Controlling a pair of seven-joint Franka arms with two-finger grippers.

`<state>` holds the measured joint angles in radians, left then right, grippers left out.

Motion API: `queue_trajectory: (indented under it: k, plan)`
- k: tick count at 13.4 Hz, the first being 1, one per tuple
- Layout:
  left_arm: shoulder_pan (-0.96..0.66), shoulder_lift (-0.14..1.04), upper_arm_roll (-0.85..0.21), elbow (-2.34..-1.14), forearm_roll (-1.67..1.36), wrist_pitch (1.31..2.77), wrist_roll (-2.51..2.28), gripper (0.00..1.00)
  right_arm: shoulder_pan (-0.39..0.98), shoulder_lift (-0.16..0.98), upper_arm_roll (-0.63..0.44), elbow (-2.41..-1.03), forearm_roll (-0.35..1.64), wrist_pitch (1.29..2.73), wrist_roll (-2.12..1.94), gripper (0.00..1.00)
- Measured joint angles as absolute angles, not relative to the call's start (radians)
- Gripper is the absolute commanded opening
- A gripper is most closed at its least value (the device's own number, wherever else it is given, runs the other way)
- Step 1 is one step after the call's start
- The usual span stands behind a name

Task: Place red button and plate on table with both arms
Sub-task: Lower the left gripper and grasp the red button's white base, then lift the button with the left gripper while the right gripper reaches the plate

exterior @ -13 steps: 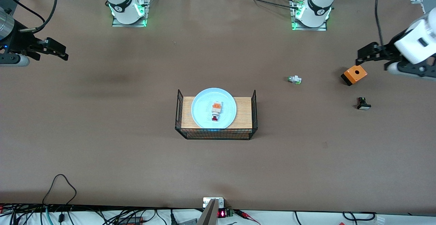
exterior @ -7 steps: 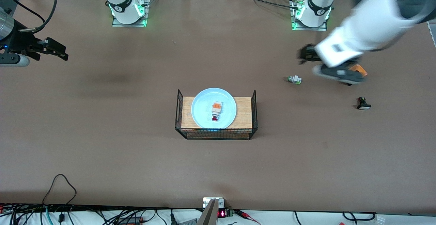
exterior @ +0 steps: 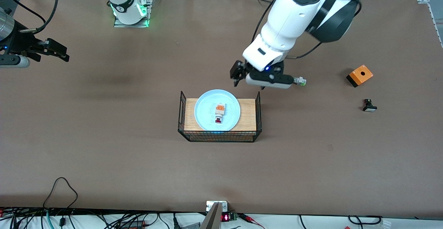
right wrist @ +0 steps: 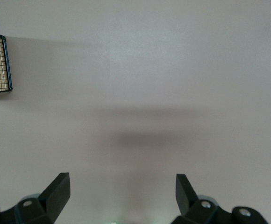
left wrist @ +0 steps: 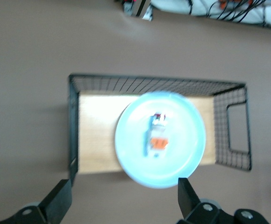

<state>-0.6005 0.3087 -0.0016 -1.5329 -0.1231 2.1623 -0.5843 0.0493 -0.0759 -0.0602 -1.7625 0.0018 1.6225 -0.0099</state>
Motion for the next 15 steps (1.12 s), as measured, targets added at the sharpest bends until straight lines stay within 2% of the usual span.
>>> queue_trajectory:
  k: [2, 7, 15]
  plan:
    - [-0.630, 0.383, 0.002, -1.476, -0.110, 2.204, -0.584, 1.00, 0.049, -0.075, -0.061, -1.763, 0.002, 1.624, -0.010, 1.00]
    - [-0.710, 0.597, 0.005, -1.317, 0.148, 2.248, -0.723, 1.00, 0.047, -0.063, -0.062, -1.766, 0.002, 1.647, -0.009, 1.00]
    - [-0.756, 0.714, 0.005, -1.293, 0.261, 2.312, -0.779, 1.00, 0.043, -0.047, -0.062, -1.766, 0.002, 1.656, -0.005, 1.00]
